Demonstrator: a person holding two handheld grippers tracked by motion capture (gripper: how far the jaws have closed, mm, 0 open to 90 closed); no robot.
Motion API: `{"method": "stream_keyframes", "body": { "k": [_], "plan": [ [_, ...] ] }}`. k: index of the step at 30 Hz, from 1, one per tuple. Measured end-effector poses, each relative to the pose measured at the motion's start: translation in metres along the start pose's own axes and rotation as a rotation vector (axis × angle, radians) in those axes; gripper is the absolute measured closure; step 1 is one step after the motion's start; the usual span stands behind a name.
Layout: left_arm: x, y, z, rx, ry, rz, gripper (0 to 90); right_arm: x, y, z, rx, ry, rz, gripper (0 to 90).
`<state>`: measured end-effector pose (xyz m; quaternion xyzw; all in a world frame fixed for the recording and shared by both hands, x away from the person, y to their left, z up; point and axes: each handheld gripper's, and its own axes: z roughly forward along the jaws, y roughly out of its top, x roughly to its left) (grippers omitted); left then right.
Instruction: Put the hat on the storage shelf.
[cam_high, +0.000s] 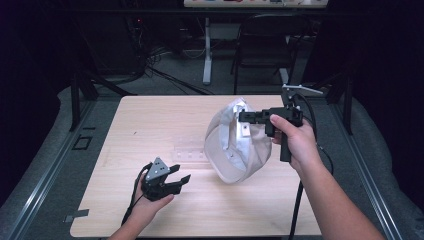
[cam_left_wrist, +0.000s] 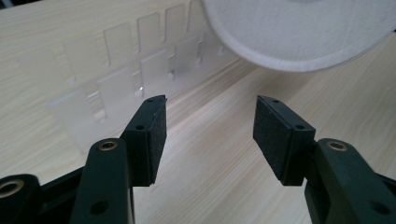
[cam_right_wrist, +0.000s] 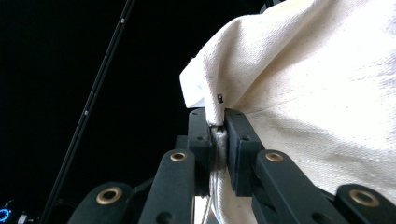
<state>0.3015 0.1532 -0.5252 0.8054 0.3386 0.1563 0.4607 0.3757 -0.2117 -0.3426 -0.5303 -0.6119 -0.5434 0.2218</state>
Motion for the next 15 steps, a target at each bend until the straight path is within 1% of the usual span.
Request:
{"method": "stream_keyframes", "body": {
  "k": [2, 4, 5, 8, 9, 11, 15],
  "plan": [
    [-0.003, 0.005, 0.002, -0.013, -0.015, 0.016, 45.0, 0.0, 0.001, 0.001, -0.004, -0.001, 0.001, 81.9],
    [-0.006, 0.009, 0.004, -0.019, -0.017, 0.037, 45.2, 0.001, 0.004, 0.003, -0.005, -0.004, 0.001, 81.9],
    [-0.008, 0.012, 0.005, -0.022, -0.021, 0.043, 46.0, 0.001, 0.006, 0.005, -0.013, -0.004, 0.007, 81.9],
    [-0.014, 0.018, 0.009, -0.029, -0.04, 0.045, 46.3, 0.002, 0.009, 0.007, -0.015, -0.003, 0.007, 81.9],
    [-0.015, 0.02, 0.01, -0.037, -0.046, 0.037, 46.3, 0.002, 0.01, 0.008, -0.014, -0.006, 0.007, 81.9],
    [-0.018, 0.024, 0.012, -0.045, -0.056, 0.034, 46.2, 0.002, 0.012, 0.01, -0.02, -0.008, 0.008, 81.9],
    [-0.027, 0.032, 0.017, -0.065, -0.067, 0.053, 45.4, 0.001, 0.016, 0.016, -0.024, -0.013, 0.018, 81.9]
  ]
}}
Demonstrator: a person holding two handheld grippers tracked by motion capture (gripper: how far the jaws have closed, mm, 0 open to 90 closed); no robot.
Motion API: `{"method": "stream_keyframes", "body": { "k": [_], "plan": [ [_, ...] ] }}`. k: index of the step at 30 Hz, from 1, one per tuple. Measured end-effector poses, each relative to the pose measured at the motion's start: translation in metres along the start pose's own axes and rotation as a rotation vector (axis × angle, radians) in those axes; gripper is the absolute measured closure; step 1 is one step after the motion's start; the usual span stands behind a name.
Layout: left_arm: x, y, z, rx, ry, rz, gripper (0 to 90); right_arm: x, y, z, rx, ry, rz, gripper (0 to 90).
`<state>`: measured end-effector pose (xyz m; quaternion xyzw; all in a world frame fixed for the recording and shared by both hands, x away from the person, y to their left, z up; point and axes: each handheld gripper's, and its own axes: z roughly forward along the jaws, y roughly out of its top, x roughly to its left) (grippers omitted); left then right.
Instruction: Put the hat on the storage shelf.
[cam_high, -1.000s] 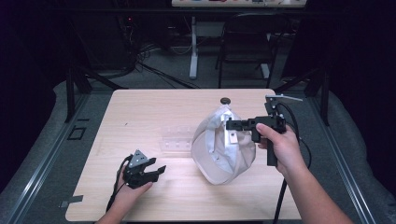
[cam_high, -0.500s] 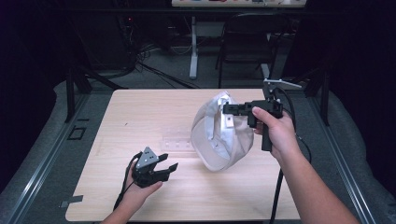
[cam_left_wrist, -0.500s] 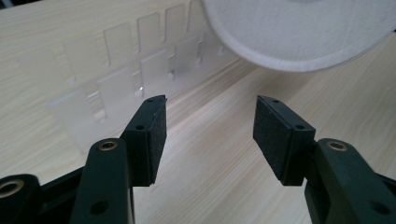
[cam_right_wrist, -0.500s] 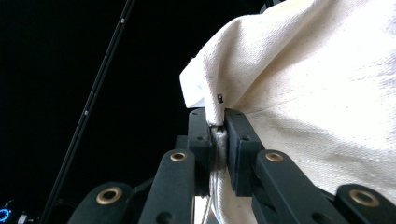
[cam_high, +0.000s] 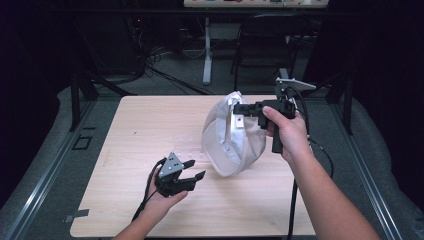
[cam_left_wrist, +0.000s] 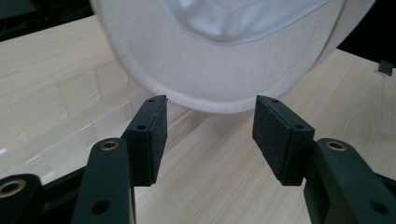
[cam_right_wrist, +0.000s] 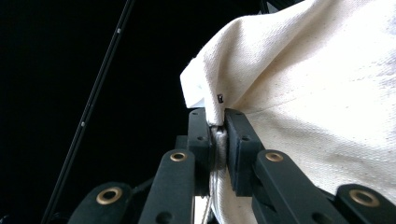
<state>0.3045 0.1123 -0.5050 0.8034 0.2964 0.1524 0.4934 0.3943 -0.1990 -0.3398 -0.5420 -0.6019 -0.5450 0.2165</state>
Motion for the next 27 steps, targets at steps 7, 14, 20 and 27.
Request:
{"method": "stream_keyframes", "body": {
  "k": [7, 14, 20, 27],
  "plan": [
    [-0.016, 0.015, 0.01, -0.014, -0.002, 0.064, 41.1, 0.001, 0.009, 0.012, -0.013, -0.019, 0.009, 81.9],
    [-0.03, 0.03, 0.022, 0.004, -0.008, 0.121, 40.4, 0.006, 0.017, 0.024, -0.028, -0.023, 0.027, 81.8],
    [-0.042, 0.038, 0.039, 0.033, 0.07, 0.169, 40.5, 0.011, 0.023, 0.032, -0.034, -0.023, 0.033, 81.8],
    [-0.037, 0.042, 0.051, 0.077, 0.209, 0.154, 45.5, 0.014, 0.027, 0.038, -0.052, -0.022, 0.042, 81.8]
  ]
}}
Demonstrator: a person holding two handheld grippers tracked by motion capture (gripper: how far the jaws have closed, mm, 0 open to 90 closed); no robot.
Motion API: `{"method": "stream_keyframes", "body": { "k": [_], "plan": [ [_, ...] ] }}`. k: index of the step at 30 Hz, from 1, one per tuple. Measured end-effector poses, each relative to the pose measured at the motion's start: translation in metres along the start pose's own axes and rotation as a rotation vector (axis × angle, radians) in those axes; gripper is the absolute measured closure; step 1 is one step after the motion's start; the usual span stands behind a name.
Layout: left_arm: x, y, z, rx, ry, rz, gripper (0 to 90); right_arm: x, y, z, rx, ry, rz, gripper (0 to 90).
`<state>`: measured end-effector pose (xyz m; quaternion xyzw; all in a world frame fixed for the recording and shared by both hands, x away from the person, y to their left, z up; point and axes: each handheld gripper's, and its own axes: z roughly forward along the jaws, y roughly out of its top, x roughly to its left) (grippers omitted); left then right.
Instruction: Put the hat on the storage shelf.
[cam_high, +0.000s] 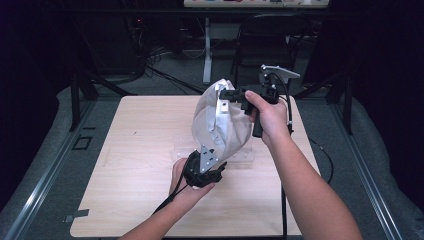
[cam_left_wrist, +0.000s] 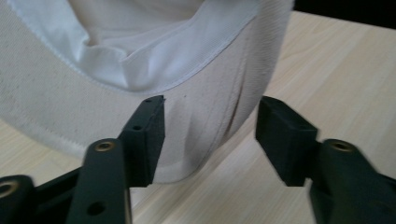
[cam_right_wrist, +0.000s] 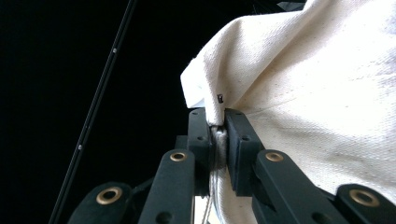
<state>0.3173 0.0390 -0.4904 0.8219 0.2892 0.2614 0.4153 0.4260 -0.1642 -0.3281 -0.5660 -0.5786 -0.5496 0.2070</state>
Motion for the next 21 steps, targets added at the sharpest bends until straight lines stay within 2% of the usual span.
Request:
{"method": "stream_keyframes", "body": {
  "k": [2, 3, 6, 10, 18, 21],
  "plan": [
    [0.003, 0.0, 0.0, 0.017, 0.02, -0.007, 55.7, 0.002, 0.0, 0.002, 0.003, -0.004, -0.003, 81.8],
    [0.004, 0.0, 0.0, 0.025, 0.024, -0.011, 55.7, 0.002, 0.0, 0.002, 0.003, -0.004, -0.003, 81.8],
    [0.011, 0.0, -0.001, 0.045, 0.035, -0.02, 65.5, 0.002, 0.001, 0.003, 0.0, 0.001, -0.004, 81.8],
    [0.018, 0.0, -0.004, 0.039, 0.026, -0.026, 72.8, 0.003, 0.002, 0.002, -0.002, -0.005, -0.008, 81.8],
    [0.029, 0.006, -0.009, 0.011, -0.033, -0.024, 79.3, 0.011, 0.003, 0.003, -0.014, -0.005, -0.021, 81.8],
    [0.036, 0.009, -0.011, 0.001, -0.07, -0.057, 80.7, 0.013, 0.004, 0.004, -0.015, -0.013, -0.024, 81.7]
  ]
}}
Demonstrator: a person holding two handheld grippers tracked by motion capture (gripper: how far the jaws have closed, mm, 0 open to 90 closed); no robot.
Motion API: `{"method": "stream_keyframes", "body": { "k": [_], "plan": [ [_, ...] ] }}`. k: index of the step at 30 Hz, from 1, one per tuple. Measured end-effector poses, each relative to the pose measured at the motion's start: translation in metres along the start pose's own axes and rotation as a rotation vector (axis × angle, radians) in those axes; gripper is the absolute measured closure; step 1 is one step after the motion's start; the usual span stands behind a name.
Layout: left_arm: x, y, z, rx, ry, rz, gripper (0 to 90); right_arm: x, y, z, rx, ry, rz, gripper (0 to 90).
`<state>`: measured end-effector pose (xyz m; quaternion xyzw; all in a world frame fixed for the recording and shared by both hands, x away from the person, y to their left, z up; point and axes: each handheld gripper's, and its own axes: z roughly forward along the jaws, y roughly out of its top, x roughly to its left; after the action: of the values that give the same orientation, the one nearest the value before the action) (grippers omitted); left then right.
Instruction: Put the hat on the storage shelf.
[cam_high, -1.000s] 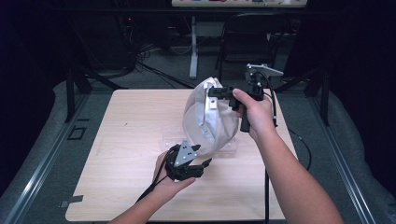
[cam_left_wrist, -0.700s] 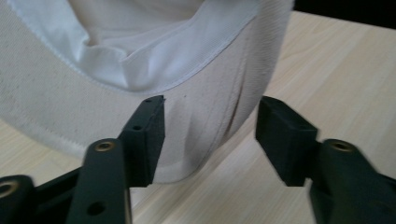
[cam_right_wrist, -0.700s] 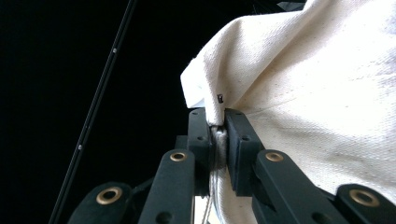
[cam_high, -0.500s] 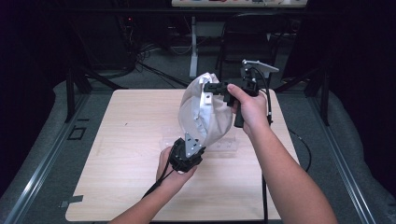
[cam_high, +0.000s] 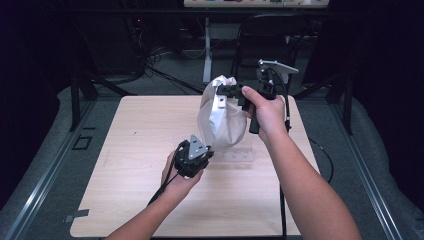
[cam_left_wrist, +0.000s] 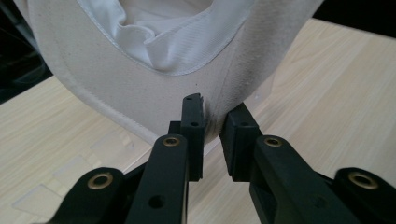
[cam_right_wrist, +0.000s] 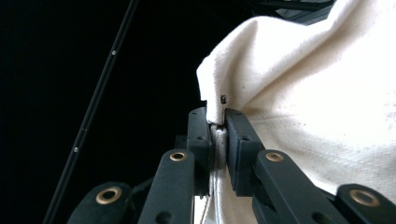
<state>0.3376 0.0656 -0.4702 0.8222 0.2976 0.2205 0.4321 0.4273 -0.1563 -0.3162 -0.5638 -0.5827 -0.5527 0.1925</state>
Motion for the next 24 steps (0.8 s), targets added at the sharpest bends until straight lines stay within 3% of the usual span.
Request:
{"method": "stream_keyframes", "body": {
  "k": [4, 8, 12, 17, 24],
  "plan": [
    [0.01, 0.004, -0.003, -0.031, -0.072, -0.039, 83.1, 0.001, 0.001, 0.001, -0.002, -0.001, -0.004, 81.7],
    [0.016, 0.004, -0.001, -0.034, -0.093, -0.053, 83.4, -0.001, 0.003, -0.001, -0.012, -0.006, 0.005, 81.8],
    [0.023, 0.0, 0.003, -0.049, -0.149, -0.072, 83.4, -0.004, 0.003, -0.001, -0.013, -0.017, 0.005, 81.8],
    [0.029, -0.004, 0.01, -0.038, -0.165, -0.063, 83.4, -0.01, 0.003, 0.001, -0.009, -0.036, 0.011, 81.8],
    [0.035, -0.013, 0.019, -0.05, -0.218, -0.082, 83.3, -0.018, 0.001, 0.006, -0.01, -0.048, 0.019, 81.8]
  ]
}}
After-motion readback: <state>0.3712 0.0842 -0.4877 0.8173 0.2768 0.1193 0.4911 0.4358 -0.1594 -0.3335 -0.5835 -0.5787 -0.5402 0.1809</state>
